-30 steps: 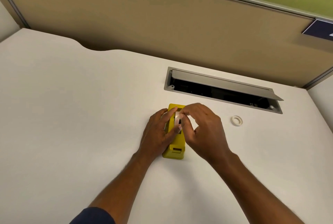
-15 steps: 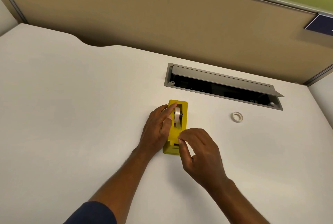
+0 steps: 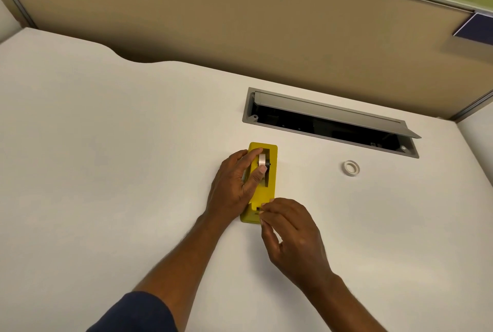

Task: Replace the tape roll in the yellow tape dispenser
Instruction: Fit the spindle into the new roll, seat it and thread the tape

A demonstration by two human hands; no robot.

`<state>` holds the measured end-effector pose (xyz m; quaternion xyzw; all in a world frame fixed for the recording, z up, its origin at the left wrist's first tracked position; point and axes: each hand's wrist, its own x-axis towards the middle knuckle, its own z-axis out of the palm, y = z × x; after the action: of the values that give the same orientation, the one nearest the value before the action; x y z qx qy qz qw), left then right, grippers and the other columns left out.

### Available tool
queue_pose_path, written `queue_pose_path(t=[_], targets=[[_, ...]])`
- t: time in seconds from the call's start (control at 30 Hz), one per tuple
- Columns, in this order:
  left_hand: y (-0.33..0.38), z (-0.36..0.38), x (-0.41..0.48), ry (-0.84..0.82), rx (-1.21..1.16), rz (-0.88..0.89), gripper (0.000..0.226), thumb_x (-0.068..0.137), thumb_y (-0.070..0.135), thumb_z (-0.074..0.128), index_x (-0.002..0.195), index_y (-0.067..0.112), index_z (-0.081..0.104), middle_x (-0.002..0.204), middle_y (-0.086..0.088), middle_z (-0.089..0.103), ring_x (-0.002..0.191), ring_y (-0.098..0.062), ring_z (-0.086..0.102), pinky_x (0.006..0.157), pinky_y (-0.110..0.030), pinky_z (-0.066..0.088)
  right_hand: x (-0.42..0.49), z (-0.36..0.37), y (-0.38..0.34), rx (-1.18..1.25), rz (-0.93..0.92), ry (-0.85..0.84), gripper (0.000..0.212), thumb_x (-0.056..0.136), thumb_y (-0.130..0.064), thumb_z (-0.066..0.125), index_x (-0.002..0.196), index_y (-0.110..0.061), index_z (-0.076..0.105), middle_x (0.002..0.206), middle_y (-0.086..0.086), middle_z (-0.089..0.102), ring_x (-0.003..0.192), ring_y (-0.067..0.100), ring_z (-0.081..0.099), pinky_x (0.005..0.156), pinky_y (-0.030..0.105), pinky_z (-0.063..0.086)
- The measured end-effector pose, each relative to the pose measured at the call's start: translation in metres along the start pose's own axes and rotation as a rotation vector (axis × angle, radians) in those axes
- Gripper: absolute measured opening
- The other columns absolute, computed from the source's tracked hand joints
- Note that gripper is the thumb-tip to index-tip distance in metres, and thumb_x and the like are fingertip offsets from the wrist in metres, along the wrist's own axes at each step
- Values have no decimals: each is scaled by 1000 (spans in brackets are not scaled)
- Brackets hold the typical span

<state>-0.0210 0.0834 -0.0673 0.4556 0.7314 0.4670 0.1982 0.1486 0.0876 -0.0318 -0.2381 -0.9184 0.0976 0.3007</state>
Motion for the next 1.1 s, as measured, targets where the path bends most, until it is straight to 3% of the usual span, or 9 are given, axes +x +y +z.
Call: queue_pose_path(t=[0.43,0.73,1.1], targets=[[-2,2,1,25,11,1,46,88,54,41,132,43,37,145,-1,45,131,-21,42,102,-31,28,-8,6,4,-88,-45,4,17,86,-23,66,94,-11,74,102,5,75,100,20,68,94,37,52],[-4,4,2,43,14,20,43,89,54,41,131,46,37,144,0,46,129,-20,42,99,-28,29,-16,14,5,-153,-45,24,17,86,-24,66,95,-12,75,105,4,74,102,24,68,103,36,42],[-1,2,2,27,43,25,53,89,56,38,139,37,38,146,-1,43,132,-20,40,101,-30,29,-18,20,0,-209,-33,65,19,89,-25,62,97,-12,73,105,6,74,102,26,67,106,43,40]])
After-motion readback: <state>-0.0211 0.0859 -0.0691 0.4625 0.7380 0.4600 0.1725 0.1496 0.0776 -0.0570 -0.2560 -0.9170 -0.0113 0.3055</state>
